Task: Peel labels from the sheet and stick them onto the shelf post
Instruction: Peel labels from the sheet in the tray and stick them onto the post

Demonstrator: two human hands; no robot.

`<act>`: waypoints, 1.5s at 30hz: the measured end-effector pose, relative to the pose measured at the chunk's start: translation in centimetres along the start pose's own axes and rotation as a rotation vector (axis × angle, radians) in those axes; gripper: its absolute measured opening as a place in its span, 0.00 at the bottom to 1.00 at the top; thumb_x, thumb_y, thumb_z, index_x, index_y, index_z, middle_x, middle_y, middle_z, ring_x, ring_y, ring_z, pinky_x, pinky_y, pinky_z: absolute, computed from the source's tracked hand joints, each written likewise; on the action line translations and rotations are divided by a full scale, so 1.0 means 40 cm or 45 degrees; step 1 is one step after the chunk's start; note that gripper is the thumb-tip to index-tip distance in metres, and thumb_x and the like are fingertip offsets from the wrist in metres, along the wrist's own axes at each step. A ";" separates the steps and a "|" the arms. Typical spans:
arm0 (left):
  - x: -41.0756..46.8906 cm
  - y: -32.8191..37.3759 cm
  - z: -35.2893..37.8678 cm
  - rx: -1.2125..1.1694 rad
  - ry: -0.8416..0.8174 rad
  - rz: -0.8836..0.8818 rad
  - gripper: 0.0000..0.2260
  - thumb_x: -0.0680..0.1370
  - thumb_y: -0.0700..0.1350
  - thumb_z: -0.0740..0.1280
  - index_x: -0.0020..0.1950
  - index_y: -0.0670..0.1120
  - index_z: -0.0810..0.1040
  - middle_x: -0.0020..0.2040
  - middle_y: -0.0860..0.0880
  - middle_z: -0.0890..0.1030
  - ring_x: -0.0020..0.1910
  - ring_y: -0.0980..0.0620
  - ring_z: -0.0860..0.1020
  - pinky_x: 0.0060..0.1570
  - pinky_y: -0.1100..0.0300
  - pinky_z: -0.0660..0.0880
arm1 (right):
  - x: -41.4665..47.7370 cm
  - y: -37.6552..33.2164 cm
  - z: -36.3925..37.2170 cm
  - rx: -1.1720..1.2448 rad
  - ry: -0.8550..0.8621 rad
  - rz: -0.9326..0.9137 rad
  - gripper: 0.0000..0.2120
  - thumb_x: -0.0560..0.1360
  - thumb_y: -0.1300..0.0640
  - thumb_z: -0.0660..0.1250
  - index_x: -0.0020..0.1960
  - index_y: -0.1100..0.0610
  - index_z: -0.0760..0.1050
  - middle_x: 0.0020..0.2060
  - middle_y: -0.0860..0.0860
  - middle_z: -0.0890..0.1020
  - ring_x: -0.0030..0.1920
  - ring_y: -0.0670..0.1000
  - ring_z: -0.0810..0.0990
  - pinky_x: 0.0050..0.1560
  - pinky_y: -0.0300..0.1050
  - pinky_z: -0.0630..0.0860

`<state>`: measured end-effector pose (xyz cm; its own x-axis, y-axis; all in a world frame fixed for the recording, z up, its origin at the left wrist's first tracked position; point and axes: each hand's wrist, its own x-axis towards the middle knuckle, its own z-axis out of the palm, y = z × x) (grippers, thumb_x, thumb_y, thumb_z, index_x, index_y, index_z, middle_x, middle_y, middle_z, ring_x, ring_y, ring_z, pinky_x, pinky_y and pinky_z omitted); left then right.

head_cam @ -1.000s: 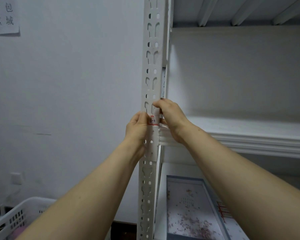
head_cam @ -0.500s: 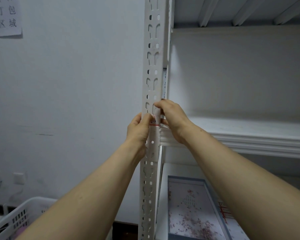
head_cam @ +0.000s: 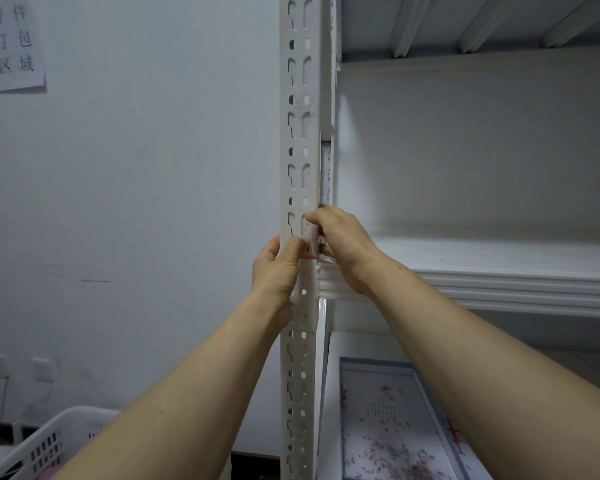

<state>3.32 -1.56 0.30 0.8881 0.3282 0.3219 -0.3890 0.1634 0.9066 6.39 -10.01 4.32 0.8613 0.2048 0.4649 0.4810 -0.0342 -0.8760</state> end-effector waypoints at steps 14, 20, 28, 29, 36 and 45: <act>-0.018 0.014 0.003 -0.026 -0.008 -0.020 0.06 0.73 0.42 0.66 0.36 0.48 0.75 0.24 0.56 0.75 0.28 0.57 0.74 0.31 0.62 0.69 | 0.004 0.006 -0.001 -0.022 0.009 -0.015 0.13 0.66 0.50 0.61 0.45 0.56 0.78 0.48 0.58 0.81 0.55 0.61 0.78 0.58 0.61 0.76; -0.012 0.010 0.005 -0.037 0.042 0.003 0.03 0.74 0.42 0.64 0.44 0.46 0.77 0.27 0.55 0.77 0.27 0.57 0.74 0.27 0.67 0.69 | 0.007 0.008 -0.001 -0.019 0.011 -0.015 0.14 0.65 0.50 0.61 0.44 0.55 0.78 0.50 0.58 0.81 0.55 0.61 0.79 0.59 0.60 0.76; -0.023 0.021 0.003 -0.078 -0.018 -0.055 0.06 0.74 0.42 0.64 0.37 0.47 0.74 0.24 0.56 0.75 0.23 0.60 0.74 0.30 0.63 0.67 | 0.007 0.010 -0.005 0.003 -0.012 -0.032 0.09 0.69 0.53 0.61 0.44 0.55 0.77 0.46 0.54 0.80 0.55 0.61 0.79 0.59 0.60 0.76; -0.023 0.024 0.003 -0.091 -0.014 -0.067 0.05 0.74 0.42 0.64 0.37 0.47 0.74 0.24 0.56 0.75 0.24 0.60 0.73 0.31 0.62 0.67 | 0.006 0.009 -0.006 0.011 -0.018 -0.028 0.09 0.70 0.54 0.61 0.46 0.56 0.77 0.46 0.54 0.80 0.54 0.59 0.79 0.59 0.59 0.76; -0.021 0.020 0.008 -0.098 0.033 -0.009 0.10 0.75 0.40 0.62 0.33 0.46 0.71 0.22 0.55 0.73 0.18 0.62 0.70 0.19 0.71 0.67 | 0.005 0.008 -0.006 0.002 -0.014 -0.036 0.07 0.72 0.55 0.61 0.45 0.55 0.77 0.43 0.52 0.78 0.52 0.60 0.79 0.59 0.60 0.75; -0.021 0.018 0.001 -0.114 0.008 -0.023 0.08 0.74 0.40 0.63 0.34 0.47 0.73 0.24 0.55 0.75 0.22 0.60 0.73 0.26 0.66 0.69 | 0.005 0.007 -0.003 0.001 -0.005 -0.028 0.09 0.69 0.54 0.61 0.45 0.54 0.77 0.44 0.53 0.80 0.56 0.61 0.78 0.59 0.60 0.76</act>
<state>2.32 -1.76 0.69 0.8938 0.3299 0.3039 -0.3935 0.2517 0.8842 6.73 -10.10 4.18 0.8498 0.2097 0.4836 0.4997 -0.0287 -0.8657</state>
